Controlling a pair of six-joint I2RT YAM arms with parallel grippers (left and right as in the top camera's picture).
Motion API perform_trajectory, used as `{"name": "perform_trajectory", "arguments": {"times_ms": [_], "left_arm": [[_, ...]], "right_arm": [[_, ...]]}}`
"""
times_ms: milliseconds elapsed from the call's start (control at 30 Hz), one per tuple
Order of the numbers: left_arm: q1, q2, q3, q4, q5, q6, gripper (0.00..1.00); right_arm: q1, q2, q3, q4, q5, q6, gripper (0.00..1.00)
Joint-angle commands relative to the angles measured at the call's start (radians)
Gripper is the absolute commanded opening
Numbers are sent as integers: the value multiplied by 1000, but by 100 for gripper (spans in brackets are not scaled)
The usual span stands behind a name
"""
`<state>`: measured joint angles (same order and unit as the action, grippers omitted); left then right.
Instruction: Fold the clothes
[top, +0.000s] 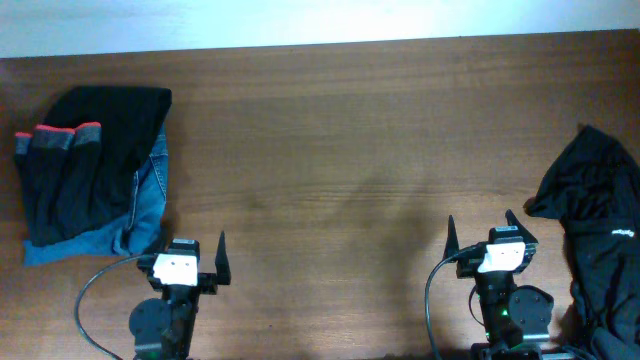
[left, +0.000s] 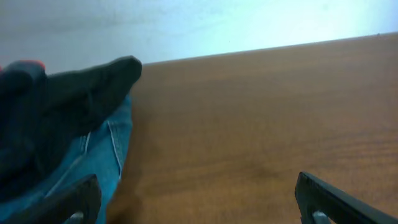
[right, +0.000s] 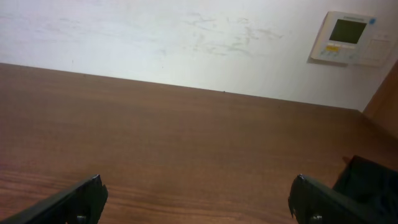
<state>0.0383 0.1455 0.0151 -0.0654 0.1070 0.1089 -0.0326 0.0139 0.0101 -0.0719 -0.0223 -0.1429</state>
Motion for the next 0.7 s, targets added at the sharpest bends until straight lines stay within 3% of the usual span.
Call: {"name": "perform_trajectory", "arguments": {"times_ms": [0, 133, 667], "left_arm": [[-8, -66, -7, -11, -29, -3, 99], [-31, -143, -7, -10, -29, -3, 99], [-68, -140, -6, -7, -29, -3, 99]], "right_arm": [[6, -7, -5, -6, 8, -7, 99], [6, -7, -5, -6, 9, -7, 99], [6, -7, -5, -6, 9, -7, 99]]}}
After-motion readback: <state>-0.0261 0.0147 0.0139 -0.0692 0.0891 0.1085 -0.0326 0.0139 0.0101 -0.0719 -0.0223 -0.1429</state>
